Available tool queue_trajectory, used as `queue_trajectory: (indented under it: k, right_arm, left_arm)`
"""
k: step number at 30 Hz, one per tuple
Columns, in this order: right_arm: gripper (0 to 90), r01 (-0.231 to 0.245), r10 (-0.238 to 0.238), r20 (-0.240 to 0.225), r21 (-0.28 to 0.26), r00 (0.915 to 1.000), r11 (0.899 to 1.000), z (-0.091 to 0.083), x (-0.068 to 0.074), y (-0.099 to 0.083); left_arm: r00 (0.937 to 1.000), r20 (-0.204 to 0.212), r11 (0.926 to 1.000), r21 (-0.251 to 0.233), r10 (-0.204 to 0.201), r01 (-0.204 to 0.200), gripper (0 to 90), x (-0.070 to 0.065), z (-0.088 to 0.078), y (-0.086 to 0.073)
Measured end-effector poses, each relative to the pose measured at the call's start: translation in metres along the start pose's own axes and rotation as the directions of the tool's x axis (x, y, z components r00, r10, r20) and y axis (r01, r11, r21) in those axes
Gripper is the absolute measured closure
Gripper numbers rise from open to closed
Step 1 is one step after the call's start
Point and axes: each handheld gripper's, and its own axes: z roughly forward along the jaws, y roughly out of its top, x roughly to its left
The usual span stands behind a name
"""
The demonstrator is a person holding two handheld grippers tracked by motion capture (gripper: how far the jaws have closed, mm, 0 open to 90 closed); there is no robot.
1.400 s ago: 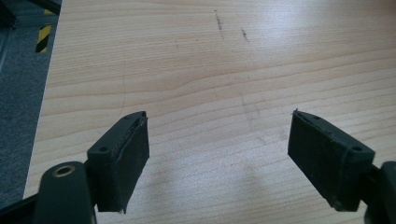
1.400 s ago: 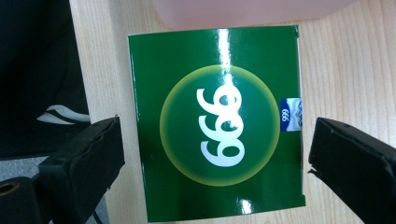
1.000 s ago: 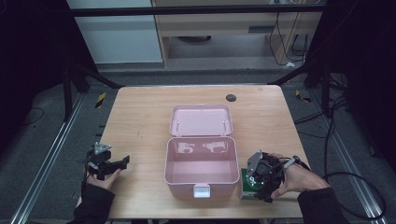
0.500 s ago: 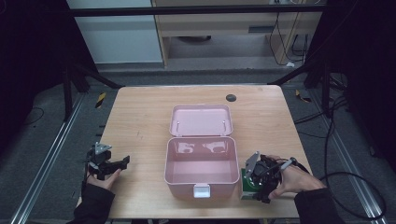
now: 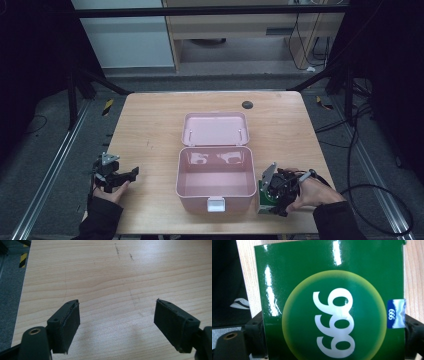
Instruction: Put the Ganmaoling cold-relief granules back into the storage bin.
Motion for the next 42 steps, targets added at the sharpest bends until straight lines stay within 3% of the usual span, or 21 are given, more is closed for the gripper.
queue_trajectory:
  k: [9,16,32,42]
  right_arm:
    - [15.7,-0.015,0.015,-0.003,0.003,0.9999,1.0,-0.003,-0.002,-0.002]
    - [16.0,-0.036,0.036,0.017,-0.006,0.9992,0.999,-0.016,-0.002,-0.006]
    - [16.0,-0.039,0.048,0.107,-0.084,0.9931,0.996,-0.08,-0.007,-0.006]
    - [16.1,-0.029,0.044,0.131,-0.11,0.9904,0.994,-0.105,-0.008,0.001]
  left_arm:
    - [1.0,0.0,1.0,-0.001,0.001,-0.001,20.5,0.0,0.0,0.0]
    - [1.0,-0.001,1.0,-0.001,0.0,0.0,20.6,0.0,-0.001,0.0]
    - [1.0,0.001,1.0,-0.002,-0.001,0.001,20.7,0.0,-0.001,0.0]
    - [1.0,0.003,1.0,-0.003,0.0,0.0,20.7,-0.001,-0.001,0.001]
